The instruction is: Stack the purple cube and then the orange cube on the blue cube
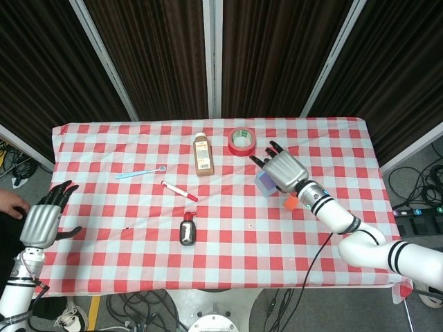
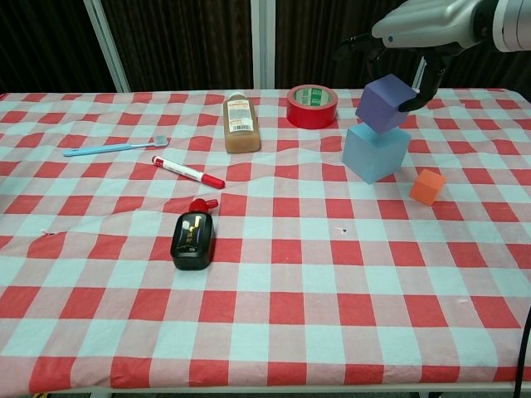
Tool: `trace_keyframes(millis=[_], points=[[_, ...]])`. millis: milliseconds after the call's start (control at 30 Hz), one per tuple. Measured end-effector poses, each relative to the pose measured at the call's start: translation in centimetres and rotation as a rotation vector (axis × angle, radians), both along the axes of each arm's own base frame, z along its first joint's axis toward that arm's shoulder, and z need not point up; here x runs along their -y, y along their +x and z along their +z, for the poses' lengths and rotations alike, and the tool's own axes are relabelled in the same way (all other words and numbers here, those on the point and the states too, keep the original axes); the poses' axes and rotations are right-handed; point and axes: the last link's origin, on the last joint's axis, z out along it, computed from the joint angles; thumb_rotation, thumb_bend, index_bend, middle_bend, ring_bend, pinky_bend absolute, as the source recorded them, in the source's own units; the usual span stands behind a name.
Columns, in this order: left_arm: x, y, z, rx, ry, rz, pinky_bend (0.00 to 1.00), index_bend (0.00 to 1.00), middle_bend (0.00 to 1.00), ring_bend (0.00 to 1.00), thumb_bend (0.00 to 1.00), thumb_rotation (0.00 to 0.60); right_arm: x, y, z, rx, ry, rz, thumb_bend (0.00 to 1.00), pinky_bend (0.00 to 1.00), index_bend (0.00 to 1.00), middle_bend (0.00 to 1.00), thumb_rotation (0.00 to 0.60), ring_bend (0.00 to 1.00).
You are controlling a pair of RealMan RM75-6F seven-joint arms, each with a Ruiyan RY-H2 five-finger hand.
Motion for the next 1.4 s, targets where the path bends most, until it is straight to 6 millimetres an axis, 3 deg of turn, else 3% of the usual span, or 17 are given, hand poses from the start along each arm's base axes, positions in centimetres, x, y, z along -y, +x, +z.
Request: trace_keyframes(millis=[333,1400], points=[[-0.2,0.0,-0.1,-0.003,-0.005,0.002,0.32,0.19,0.19,0.13,0.09,0.600,1.4,-1.4,-0.6,-0.017,-0.009,-0.040,0.19,0.00,0.00,0.46,0.600,0.12],[-0.8,-0.3,-0.2,-0.019,-0.019,0.008,0.32,0.19,0.19,0.13,0.09,0.600,2.3,-1.8,-2.1,-0.032,-0.007,-0.069,0.19,0.00,0.00,0.44,0.600,0.12]])
